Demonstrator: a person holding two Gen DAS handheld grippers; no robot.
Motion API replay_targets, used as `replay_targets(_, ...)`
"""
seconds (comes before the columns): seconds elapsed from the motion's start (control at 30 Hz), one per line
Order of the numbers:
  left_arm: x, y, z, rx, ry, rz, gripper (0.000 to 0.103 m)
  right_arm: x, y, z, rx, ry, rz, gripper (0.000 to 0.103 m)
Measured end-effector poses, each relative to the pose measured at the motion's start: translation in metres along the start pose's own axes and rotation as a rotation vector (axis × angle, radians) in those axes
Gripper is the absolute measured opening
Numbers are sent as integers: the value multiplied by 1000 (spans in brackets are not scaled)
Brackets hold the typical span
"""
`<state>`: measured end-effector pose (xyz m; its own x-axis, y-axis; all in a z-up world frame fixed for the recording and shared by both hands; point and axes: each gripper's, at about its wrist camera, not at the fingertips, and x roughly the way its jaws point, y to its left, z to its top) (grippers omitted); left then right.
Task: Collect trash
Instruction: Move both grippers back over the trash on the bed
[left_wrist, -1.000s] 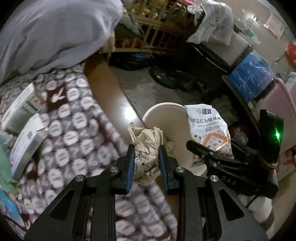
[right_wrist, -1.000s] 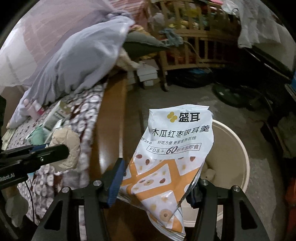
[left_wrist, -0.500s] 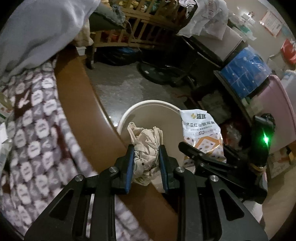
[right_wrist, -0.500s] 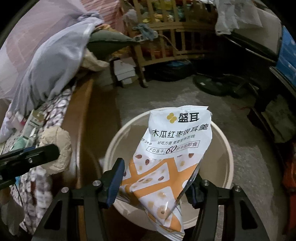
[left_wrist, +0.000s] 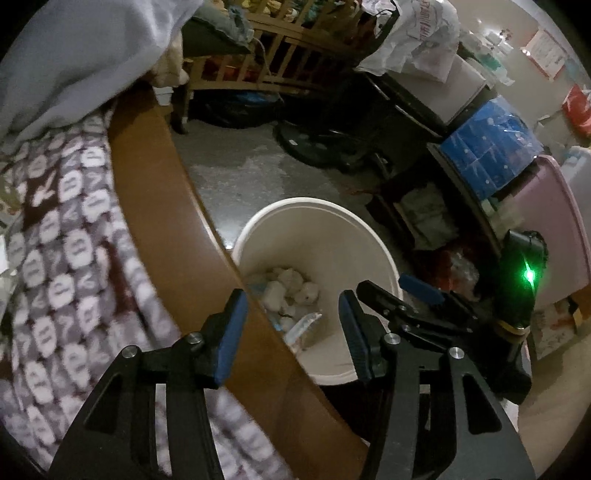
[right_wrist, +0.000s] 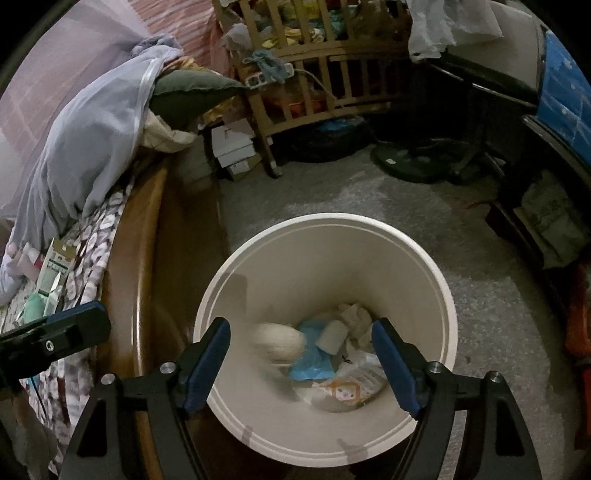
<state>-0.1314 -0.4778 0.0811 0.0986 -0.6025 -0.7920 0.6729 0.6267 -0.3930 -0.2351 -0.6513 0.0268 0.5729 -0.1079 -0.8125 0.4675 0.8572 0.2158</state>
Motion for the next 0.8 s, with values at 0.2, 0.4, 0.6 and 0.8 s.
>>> replay_targets(0.2,-13,7,-7,-1,-18,78,50,-1,7,-3,-25,1,21,77)
replay_targets(0.4,-35,26,-20,-28,-38,166,50,-7,22,-2,-43,-11,46,77)
replay_targets(0.6,-68,55,-42,-66,-54,244,50,-19,54,-3,-74,-31,106,77)
replay_targets(0.8,-103,82,-57,-123,-81,287,50,-24,103,-8,-130,-27,195,77)
